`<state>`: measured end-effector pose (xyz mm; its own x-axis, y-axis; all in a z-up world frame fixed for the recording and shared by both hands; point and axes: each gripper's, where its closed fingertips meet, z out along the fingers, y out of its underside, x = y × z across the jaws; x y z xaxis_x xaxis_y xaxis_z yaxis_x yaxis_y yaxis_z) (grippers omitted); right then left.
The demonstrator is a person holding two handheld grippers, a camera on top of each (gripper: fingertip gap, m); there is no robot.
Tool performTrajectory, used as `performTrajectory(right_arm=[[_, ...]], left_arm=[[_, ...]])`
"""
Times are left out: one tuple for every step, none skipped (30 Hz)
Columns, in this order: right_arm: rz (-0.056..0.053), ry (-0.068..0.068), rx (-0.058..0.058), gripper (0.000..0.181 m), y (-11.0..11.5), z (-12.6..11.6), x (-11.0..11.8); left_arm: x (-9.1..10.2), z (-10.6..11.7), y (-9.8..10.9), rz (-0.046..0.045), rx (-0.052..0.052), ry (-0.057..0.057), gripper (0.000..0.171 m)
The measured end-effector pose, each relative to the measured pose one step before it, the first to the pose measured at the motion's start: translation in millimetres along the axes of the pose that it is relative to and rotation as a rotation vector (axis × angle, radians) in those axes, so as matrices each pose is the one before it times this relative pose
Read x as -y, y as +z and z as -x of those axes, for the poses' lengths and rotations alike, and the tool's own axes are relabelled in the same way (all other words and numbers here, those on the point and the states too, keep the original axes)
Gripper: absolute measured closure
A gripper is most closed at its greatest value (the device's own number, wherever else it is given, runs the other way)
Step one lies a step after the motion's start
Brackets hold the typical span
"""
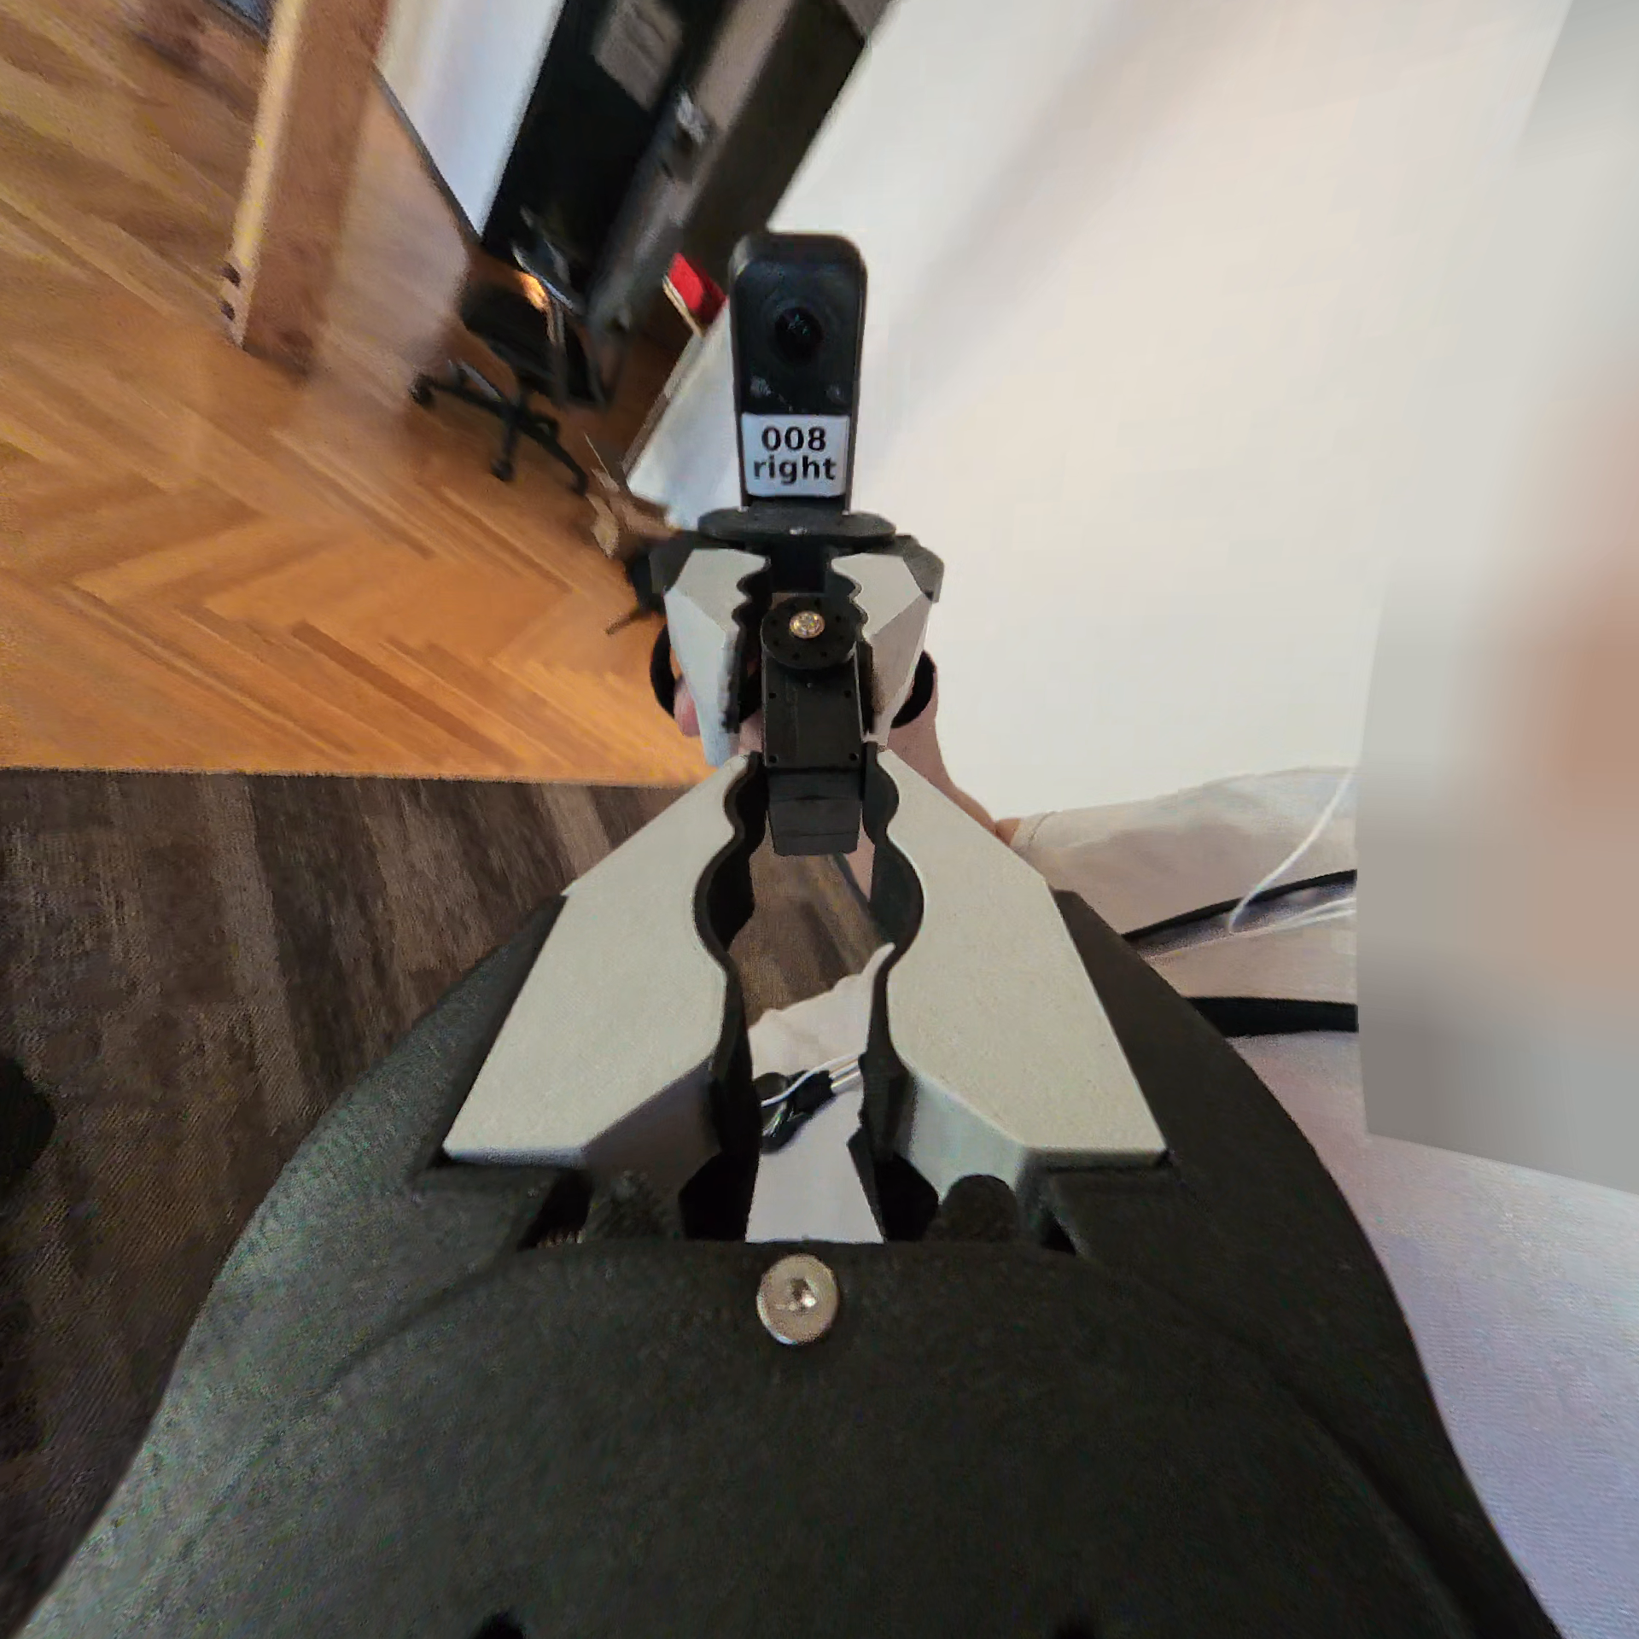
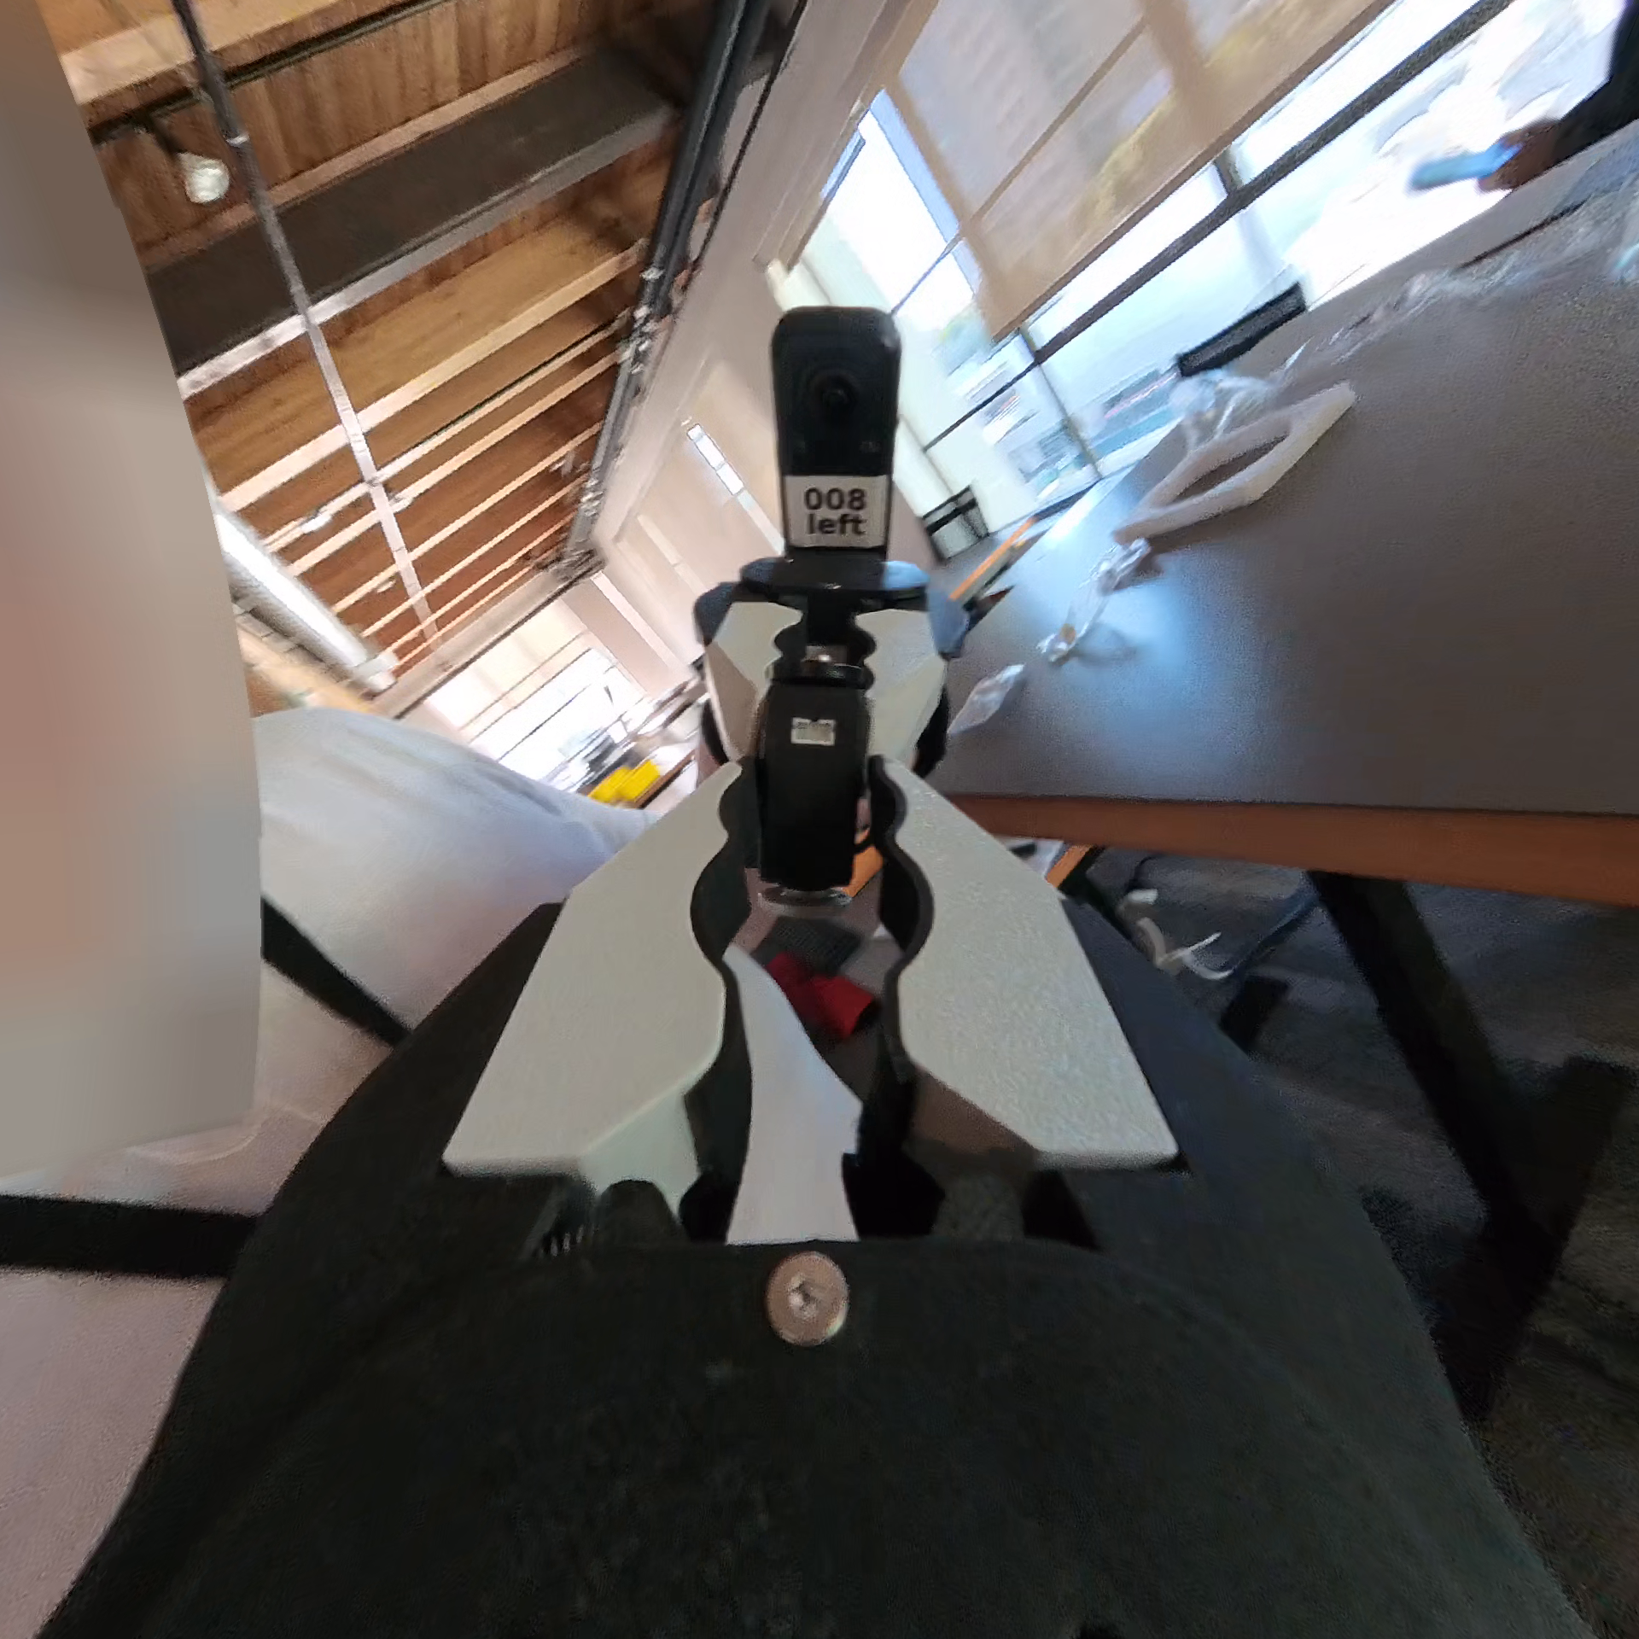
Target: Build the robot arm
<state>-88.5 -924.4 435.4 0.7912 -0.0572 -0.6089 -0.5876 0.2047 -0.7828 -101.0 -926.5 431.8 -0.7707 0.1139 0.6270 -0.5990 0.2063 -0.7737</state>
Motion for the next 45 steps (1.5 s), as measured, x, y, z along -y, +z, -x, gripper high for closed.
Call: performTrajectory(right_arm=[[0.039,0.0233,0.0225,0.162,-15.6,-7.74,5.23],[0.0414,0.0062,0.0059,0.162,-14.83,-9.18,5.32],[0.0425,-0.004,0.0098,0.161,-12.98,-7.92,5.21],[0.035,-0.0038,0.0122,0.161,-11.22,-7.27,6.21],[0.0257,-0.0028,0.0167,0.161,-9.9,-6.92,7.68],[0.0196,-0.0055,0.0208,0.162,-8.6,-6.36,8.05],[0.018,-0.0158,0.0177,0.161,-7.84,-6.78,7.8],[0.0143,-0.024,0.0147,0.161,-7.45,-7.36,7.21],[0.0128,-0.0242,0.0139,0.161,-7.59,-7.93,6.52],[0.0091,-0.0264,0.012,0.161,-7.64,-8.61,6.51],[0.0012,-0.0269,0.0087,0.161,-7.27,-9.11,7.85],[-0.0058,-0.0227,-0.0018,0.162,-6.82,-10.57,9.52],[-0.0068,-0.0203,-0.014,0.161,-7.15,-11.74,9.42],[-0.0025,-0.0328,-0.0094,0.162,-7.61,-10.57,8.38],[0.0047,-0.0284,-0.0121,0.161,-8.12,-11.86,7.6],[0.0022,-0.0149,-0.0198,0.161,-9.11,-13.77,8.35],[0.0004,-0.0115,-0.0096,0.161,-9.31,-12.85,9.06],[0.0066,-0.0095,0.0007,0.161,-9.9,-12.34,8.77],[0.01,-0.0161,-0.0024,0.161,-10.54,-13.58,8.78],[0.0151,-0.0266,-0.0123,0.161,-11.14,-16.1,8.64],[0.0183,-0.0378,-0.0189,0.161,-11.44,-18.38,8.46],[0.0203,-0.0476,-0.0152,0.161,-11.36,-19.23,7.97],[0.024,-0.0518,-0.0141,0.161,-10.8,-20.61,6.43],[0.0286,-0.0519,-0.0197,0.162,-9.59,-22.79,4.24],[0.0305,-0.0584,-0.0243,0.162,-8.0,-24.29,2.06],[0.0336,-0.0641,-0.023,0.162,-5.61,-24.11,-1.0],[0.0342,-0.0584,-0.0131,0.162,-3.18,-22.06,-3.8],[0.0241,-0.0579,0.0067,0.162,-1.0,-17.79,-5.49],[0.0143,-0.0558,0.0191,0.162,1.07,-13.7,-7.16],[0.0121,-0.0415,0.015,0.162,2.76,-11.95,-9.0],[0.0085,-0.029,0.0171,0.162,4.27,-8.95,-9.62],[0.0009,-0.0266,0.0326,0.162,4.78,-3.72,-8.58],[0.0004,-0.0243,0.0289,0.162,4.97,-1.62,-7.93],[0.0062,-0.0182,0.022,0.162,4.77,-0.45,-7.36],[0.0005,0.0048,0.0312,0.161,3.69,3.25,-4.37],[-0.0114,0.0189,0.0466,0.161,1.59,7.6,-0.2],[-0.0181,0.0144,0.036,0.161,0.29,8.17,1.81],[-0.0086,-0.0127,0.0058,0.161,-0.2,4.86,0.51],[0.0085,-0.0317,-0.0235,0.161,-0.1,0.45,-1.94],[0.0153,-0.0284,-0.0271,0.161,0.63,-1.2,-3.16],[0.0068,-0.0143,-0.0153,0.161,1.3,-0.66,-2.72],[-0.0017,0.0044,-0.0049,0.161,1.86,-0.01,-1.66],[-0.004,0.0212,0.0031,0.162,1.95,0.25,-0.57],[-0.004,0.0264,0.0092,0.162,1.94,0.51,0.12],[-0.0065,0.0185,0.0068,0.162,1.32,0.1,1.0]], left_arm=[[7.67,9.43,16.1,-0.0345,0.0163,-0.0155,0.152],[6.91,9.93,15.04,-0.02553,0.0191,-0.0124,0.152],[7.05,8.98,13.44,-0.022,0.0168,-0.0078,0.152],[7.94,7.81,11.58,-0.02378,0.0136,-0.003,0.152],[8.75,7.09,10.06,-0.02598,0.0131,0.0024,0.152],[8.96,6.57,8.63,-0.02572,0.0132,0.0136,0.152],[8.87,6.69,7.65,-0.02354,0.016,0.0271,0.152],[8.34,7.48,7.17,-0.02009,0.0189,0.0338,0.152],[7.26,8.12,7.11,-0.01361,0.0164,0.0313,0.152],[6.3,8.78,7.1,-0.00611,0.0109,0.0263,0.152],[6.66,9.29,6.78,-0.0067,0.0073,0.0269,0.152],[7.86,9.86,6.25,-0.01326,0.0064,0.029,0.152],[8.44,10.25,5.81,-0.01425,0.0043,0.024,0.149],[8.27,10.46,5.42,-0.0143,0.0003,0.0153,0.144],[8.78,11.29,5.11,-0.0187,0.001,0.0031,0.143],[9.59,11.96,4.59,-0.01938,0.0063,-0.0111,0.142],[9.67,12.07,3.45,-0.01541,0.0129,-0.0171,0.138],[9.58,11.81,1.68,-0.01432,0.0219,-0.0165,0.137],[9.58,11.4,-0.2,-0.01928,0.029,-0.0095,0.136],[9.12,11.61,-1.54,-0.02385,0.0377,0.0041,0.136],[8.2,13.17,-1.97,-0.0219,0.0513,0.0163,0.137],[7.17,14.51,-1.63,-0.01779,0.0619,0.0223,0.138],[6.96,14.37,-0.35,-0.01917,0.0652,0.0214,0.139],[7.64,13.03,1.0,-0.02508,0.0622,0.0162,0.139],[8.67,11.0,2.52,-0.03179,0.0566,0.0114,0.14],[9.59,9.94,3.5,-0.03493,0.0541,0.0075,0.14],[9.33,9.5,4.16,-0.0322,0.0529,0.004,0.139],[8.91,9.01,4.97,-0.02581,0.0482,0.0034,0.139],[8.04,8.86,5.81,-0.01711,0.0428,0.0064,0.138],[7.44,9.86,6.17,-0.01167,0.0413,0.0077,0.138],[7.68,10.86,6.64,-0.01382,0.0395,0.0029,0.139],[7.64,10.56,7.12,-0.01574,0.0298,-0.0036,0.139],[6.35,10.08,7.52,-0.01092,0.0201,-0.0056,0.139],[4.66,11.05,7.42,-0.00347,0.0185,-0.0009,0.14],[2.85,12.01,6.65,0.00195,0.0205,0.0059,0.14],[1.49,12.04,5.67,0.00217,0.0185,0.0084,0.143],[0.55,11.26,4.53,-0.00109,0.0149,0.006,0.144],[-0.69,10.28,3.01,-0.00193,0.0126,-0.0001,0.144],[-1.79,7.88,1.68,-0.00418,0.0038,-0.0068,0.144],[-2.79,5.3,0.32,-0.00501,-0.0064,-0.011,0.144],[-4.09,4.77,-0.48,-0.00166,-0.0051,-0.0113,0.144],[-4.89,5.26,-1.11,0.00034,0.0039,-0.0088,0.143],[-5.06,4.75,-1.25,0.00374,0.0091,-0.0089,0.142],[-4.77,3.59,-1.36,0.00588,0.0089,-0.0099,0.142],[-4.47,3.46,-1.14,0.00335,0.0102,-0.01,0.142]])
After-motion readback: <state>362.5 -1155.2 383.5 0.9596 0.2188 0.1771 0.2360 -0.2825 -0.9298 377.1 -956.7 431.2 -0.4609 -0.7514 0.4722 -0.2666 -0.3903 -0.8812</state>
